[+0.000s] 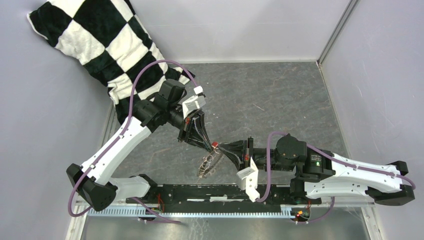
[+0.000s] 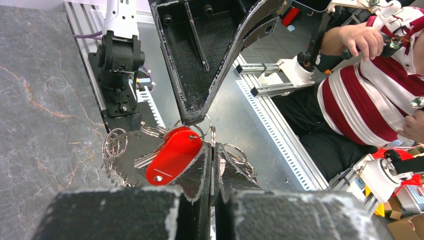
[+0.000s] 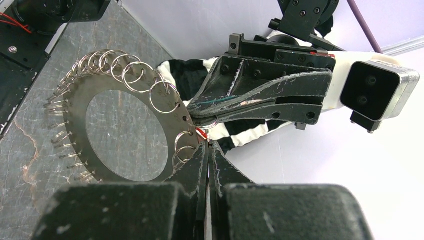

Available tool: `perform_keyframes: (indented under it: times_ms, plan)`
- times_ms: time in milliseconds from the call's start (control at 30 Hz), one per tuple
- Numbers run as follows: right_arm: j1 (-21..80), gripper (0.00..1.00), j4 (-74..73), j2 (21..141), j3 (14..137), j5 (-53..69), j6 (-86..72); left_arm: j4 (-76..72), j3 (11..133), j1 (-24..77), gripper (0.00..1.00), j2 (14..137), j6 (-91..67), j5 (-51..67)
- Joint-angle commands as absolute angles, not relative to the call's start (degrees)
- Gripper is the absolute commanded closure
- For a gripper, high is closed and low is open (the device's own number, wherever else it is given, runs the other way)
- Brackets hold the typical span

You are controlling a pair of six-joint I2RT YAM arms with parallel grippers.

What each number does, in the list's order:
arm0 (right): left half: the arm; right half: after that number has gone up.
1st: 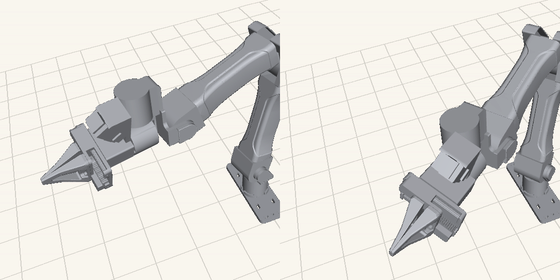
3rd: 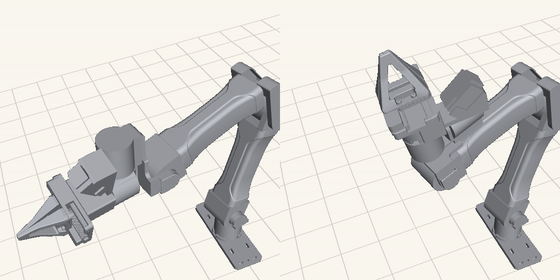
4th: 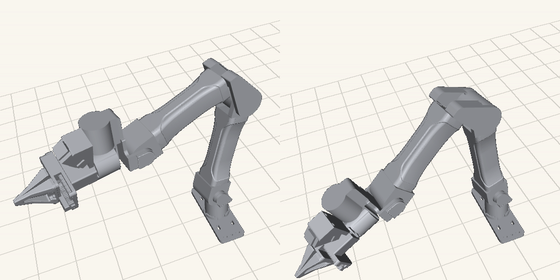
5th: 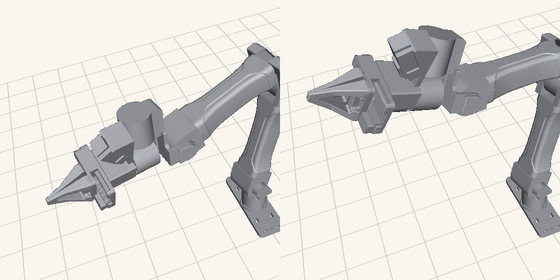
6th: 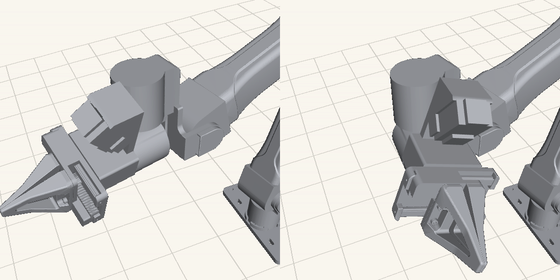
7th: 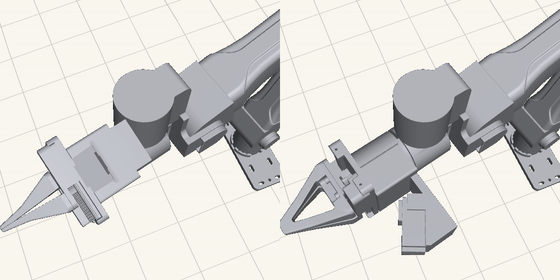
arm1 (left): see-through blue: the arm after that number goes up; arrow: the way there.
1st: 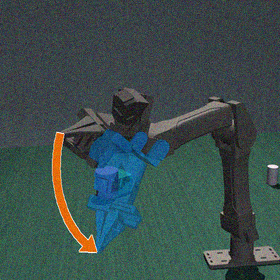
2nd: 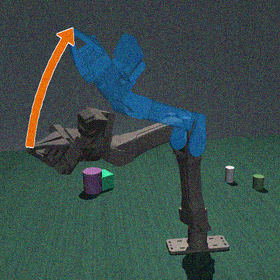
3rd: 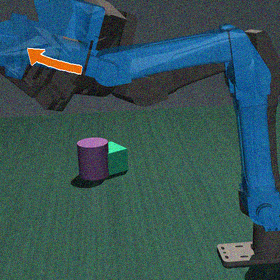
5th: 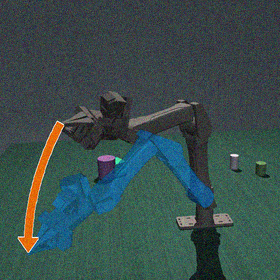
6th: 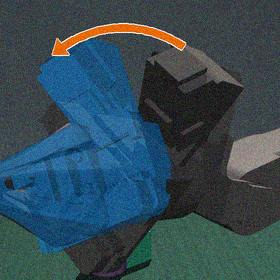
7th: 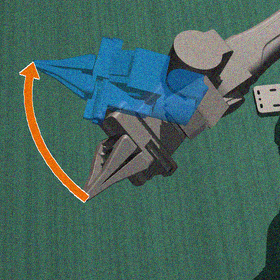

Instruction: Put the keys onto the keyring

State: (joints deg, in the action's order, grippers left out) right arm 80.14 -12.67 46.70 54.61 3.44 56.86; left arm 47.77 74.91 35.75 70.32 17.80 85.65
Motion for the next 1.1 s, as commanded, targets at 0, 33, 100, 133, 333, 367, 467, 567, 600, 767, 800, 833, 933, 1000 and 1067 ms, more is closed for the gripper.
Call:
perform_keyframes:
  times_ms: [0,33,100,133,333,367,467,567,600,767,800,833,933,1000,1067]
  plan:
    - [80.20,0.99,-11.09,46.49,55.37,4.96,56.41,45.67,75.67,35.78,0.98,69.87,15.63,87.58]
    - [80.18,0.99,-11.09,46.47,55.29,4.92,56.43,45.68,75.63,35.77,0.98,69.75,15.58,87.50]
    - [80.22,0.99,-11.40,46.48,55.20,4.92,56.43,45.67,75.46,35.77,0.98,69.61,15.41,87.28]
    - [80.21,0.99,-11.58,46.53,55.13,5.03,56.41,45.70,75.42,35.79,0.98,69.53,15.34,87.18]
    - [80.19,0.99,-12.12,46.95,55.12,4.59,56.69,45.65,75.74,35.77,0.98,69.43,14.37,85.87]
    - [80.23,0.99,-12.18,46.94,55.26,4.32,56.69,45.65,75.76,35.77,0.98,69.51,14.10,85.75]
    - [80.24,0.99,-12.17,46.80,55.17,3.71,56.89,45.66,75.61,35.77,0.98,69.52,13.55,85.39]
    - [80.20,0.99,-12.17,46.31,55.02,3.32,57.12,45.63,75.45,35.77,0.98,69.57,12.86,84.37]
    - [80.18,0.99,-12.22,46.04,54.79,3.26,57.19,45.56,75.48,35.77,0.98,69.60,12.41,83.78]
    - [80.24,0.99,-11.89,45.24,53.41,2.80,57.39,43.19,74.69,35.77,0.98,69.44,9.26,81.72]
    - [80.24,0.99,-11.86,45.16,53.19,2.59,57.39,42.82,74.63,35.77,0.98,69.38,8.86,81.44]
    - [80.20,0.99,-11.86,45.05,52.98,2.29,57.54,42.54,74.62,35.77,0.98,69.43,8.40,81.25]
    - [80.24,0.99,-11.68,45.17,53.02,2.28,57.61,42.27,74.71,35.77,0.98,69.64,8.05,81.12]
    - [80.17,0.99,-11.65,45.55,53.28,2.29,57.62,42.10,74.71,35.77,0.98,69.69,8.13,81.19]
    - [80.24,0.99,-11.56,45.81,53.56,2.21,57.62,42.10,74.74,35.77,0.98,69.76,8.06,81.21]
